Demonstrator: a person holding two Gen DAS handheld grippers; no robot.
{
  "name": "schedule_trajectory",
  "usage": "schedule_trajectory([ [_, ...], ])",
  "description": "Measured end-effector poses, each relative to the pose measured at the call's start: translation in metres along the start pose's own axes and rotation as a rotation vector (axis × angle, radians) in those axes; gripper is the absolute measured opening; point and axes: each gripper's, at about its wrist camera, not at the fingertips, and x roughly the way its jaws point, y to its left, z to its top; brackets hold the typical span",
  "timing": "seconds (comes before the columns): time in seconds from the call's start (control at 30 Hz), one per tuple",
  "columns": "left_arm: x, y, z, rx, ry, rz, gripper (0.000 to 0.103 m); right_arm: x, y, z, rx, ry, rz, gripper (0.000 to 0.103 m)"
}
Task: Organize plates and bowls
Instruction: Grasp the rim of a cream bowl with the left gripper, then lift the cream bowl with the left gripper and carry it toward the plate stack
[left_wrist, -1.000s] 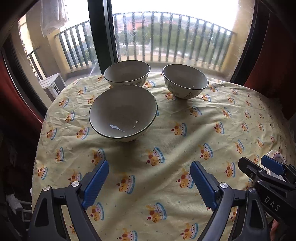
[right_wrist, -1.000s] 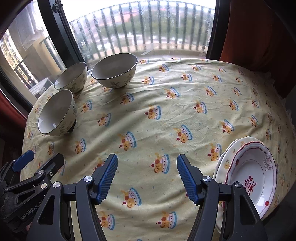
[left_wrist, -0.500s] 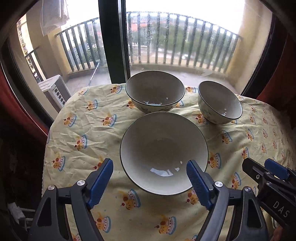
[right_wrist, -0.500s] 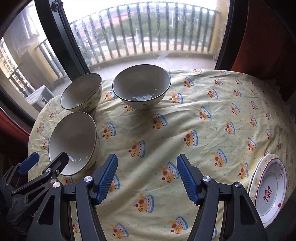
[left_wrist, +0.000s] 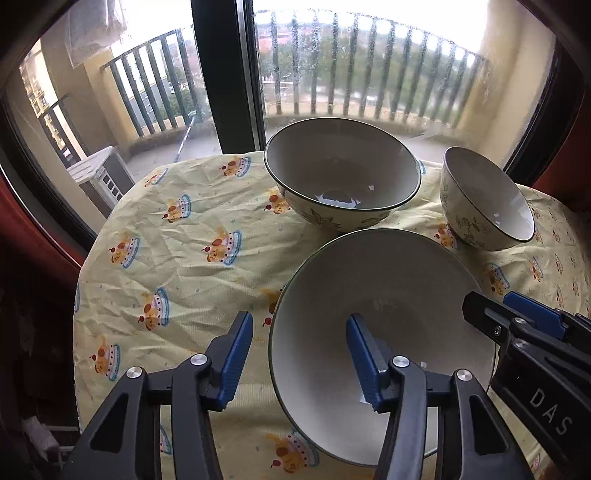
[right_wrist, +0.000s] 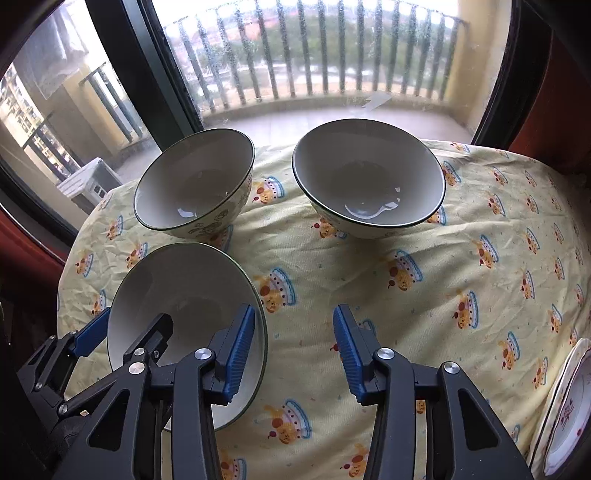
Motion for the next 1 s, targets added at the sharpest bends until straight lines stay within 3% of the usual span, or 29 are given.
schedule_trajectory([
  [0.13, 0.004, 0.004, 0.005, -0.020, -0.002, -0.001, 0.035, 0.009, 0.010, 0.004, -0.018, -0.003, 0.001, 0.034],
  [0.27, 0.006, 0.009, 0.007, -0.025, -0.004, -0.033, 0.030, 0.014, 0.017, 0.005, -0.039, -0.005, 0.017, 0.018],
  [0.43, 0.005, 0.008, 0.006, -0.027, 0.004, -0.064, 0.018, 0.013, 0.021, 0.006, -0.076, -0.018, 0.001, 0.018],
  [1.0, -0.026, -0.027, -0.022, 0.000, -0.001, -0.092, 0.018, -0.021, -0.010, -0.024, -0.021, -0.017, 0.007, 0.017],
])
